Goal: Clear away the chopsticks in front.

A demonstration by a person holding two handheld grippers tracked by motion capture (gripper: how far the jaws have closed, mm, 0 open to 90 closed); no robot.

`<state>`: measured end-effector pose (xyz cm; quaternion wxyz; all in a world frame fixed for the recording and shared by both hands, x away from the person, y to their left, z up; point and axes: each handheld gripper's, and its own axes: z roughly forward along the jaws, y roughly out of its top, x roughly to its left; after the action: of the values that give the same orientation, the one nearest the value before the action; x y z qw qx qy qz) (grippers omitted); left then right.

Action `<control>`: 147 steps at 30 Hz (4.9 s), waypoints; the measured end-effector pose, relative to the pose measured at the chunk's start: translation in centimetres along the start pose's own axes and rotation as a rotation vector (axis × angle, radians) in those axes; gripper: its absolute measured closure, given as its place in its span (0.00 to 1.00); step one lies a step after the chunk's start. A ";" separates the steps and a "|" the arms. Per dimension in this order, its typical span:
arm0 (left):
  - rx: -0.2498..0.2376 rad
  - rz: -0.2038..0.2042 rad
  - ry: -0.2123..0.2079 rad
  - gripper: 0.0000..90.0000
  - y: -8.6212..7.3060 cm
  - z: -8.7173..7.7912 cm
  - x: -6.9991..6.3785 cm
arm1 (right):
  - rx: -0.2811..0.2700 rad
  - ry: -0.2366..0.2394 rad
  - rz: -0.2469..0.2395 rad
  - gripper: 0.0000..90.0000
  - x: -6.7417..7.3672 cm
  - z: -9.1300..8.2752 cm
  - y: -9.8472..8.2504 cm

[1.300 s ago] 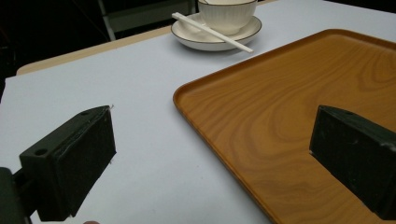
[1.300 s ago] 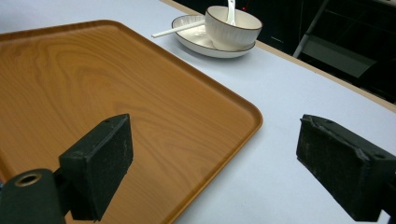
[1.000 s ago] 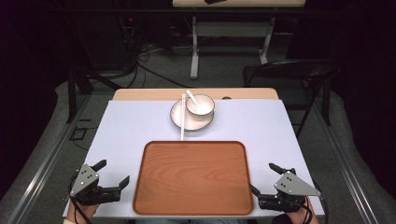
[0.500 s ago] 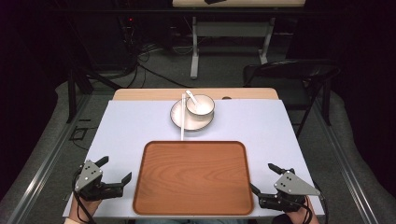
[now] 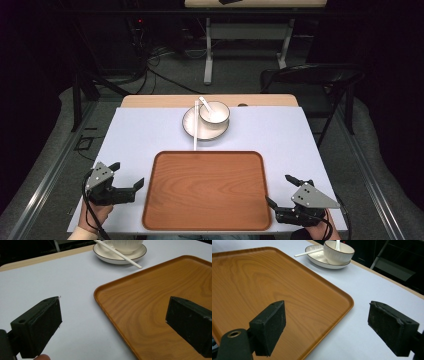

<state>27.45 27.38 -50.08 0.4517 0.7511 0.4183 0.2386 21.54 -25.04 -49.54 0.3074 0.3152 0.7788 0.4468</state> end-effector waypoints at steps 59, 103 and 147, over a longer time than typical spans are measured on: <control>0.232 -0.011 -0.050 0.04 14.8 17.4 2.0 | 0.017 0.011 -0.027 0.16 0.2 0.2 0.1; 0.418 -0.203 0.000 0.64 15.1 29.6 1.5 | 0.030 0.017 -0.025 0.16 0.2 0.2 0.1; 0.445 -0.352 0.060 0.93 13.5 30.9 3.0 | 0.032 0.015 -0.021 0.16 0.2 0.2 0.0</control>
<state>57.42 11.84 -53.04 0.2977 0.7402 0.5975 0.0810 21.58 -24.80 -49.61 0.3011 0.3083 0.7914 0.4336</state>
